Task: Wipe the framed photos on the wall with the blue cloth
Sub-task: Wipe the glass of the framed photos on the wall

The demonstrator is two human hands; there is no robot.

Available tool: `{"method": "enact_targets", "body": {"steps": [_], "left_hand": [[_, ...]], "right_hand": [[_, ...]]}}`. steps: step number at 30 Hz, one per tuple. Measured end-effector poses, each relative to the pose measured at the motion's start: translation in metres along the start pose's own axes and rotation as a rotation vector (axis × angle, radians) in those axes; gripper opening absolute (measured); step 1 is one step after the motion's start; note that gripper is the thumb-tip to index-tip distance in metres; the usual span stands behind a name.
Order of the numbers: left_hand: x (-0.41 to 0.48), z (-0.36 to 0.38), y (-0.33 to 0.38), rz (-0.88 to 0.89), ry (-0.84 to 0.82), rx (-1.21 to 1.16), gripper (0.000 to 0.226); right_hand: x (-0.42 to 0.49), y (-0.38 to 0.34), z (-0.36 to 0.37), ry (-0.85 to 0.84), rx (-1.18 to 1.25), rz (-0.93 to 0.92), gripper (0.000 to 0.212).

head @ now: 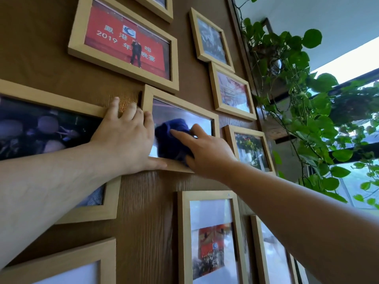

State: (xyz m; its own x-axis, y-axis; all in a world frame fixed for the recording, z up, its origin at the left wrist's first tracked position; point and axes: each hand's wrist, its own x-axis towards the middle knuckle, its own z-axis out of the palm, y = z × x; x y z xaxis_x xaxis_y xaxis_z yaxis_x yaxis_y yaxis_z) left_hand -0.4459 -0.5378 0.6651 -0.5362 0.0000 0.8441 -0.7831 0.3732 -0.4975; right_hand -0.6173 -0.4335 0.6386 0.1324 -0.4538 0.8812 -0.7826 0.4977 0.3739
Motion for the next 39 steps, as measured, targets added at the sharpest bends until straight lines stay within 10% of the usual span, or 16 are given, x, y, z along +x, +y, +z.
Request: {"method": "enact_targets", "body": {"steps": [7, 21, 39], "left_hand": [[-0.001, 0.004, -0.001, -0.009, 0.027, -0.034, 0.127], [-0.005, -0.002, 0.003, -0.041, 0.0, 0.07, 0.123], [-0.077, 0.006, 0.083, 0.401, 0.07, -0.111, 0.103]], "right_hand": [[-0.011, 0.008, -0.006, -0.063, -0.091, -0.179, 0.057], [-0.06, 0.055, 0.002, -0.173, -0.183, 0.118, 0.05], [-0.15, -0.028, 0.011, -0.066, 0.139, 0.265, 0.053]]}}
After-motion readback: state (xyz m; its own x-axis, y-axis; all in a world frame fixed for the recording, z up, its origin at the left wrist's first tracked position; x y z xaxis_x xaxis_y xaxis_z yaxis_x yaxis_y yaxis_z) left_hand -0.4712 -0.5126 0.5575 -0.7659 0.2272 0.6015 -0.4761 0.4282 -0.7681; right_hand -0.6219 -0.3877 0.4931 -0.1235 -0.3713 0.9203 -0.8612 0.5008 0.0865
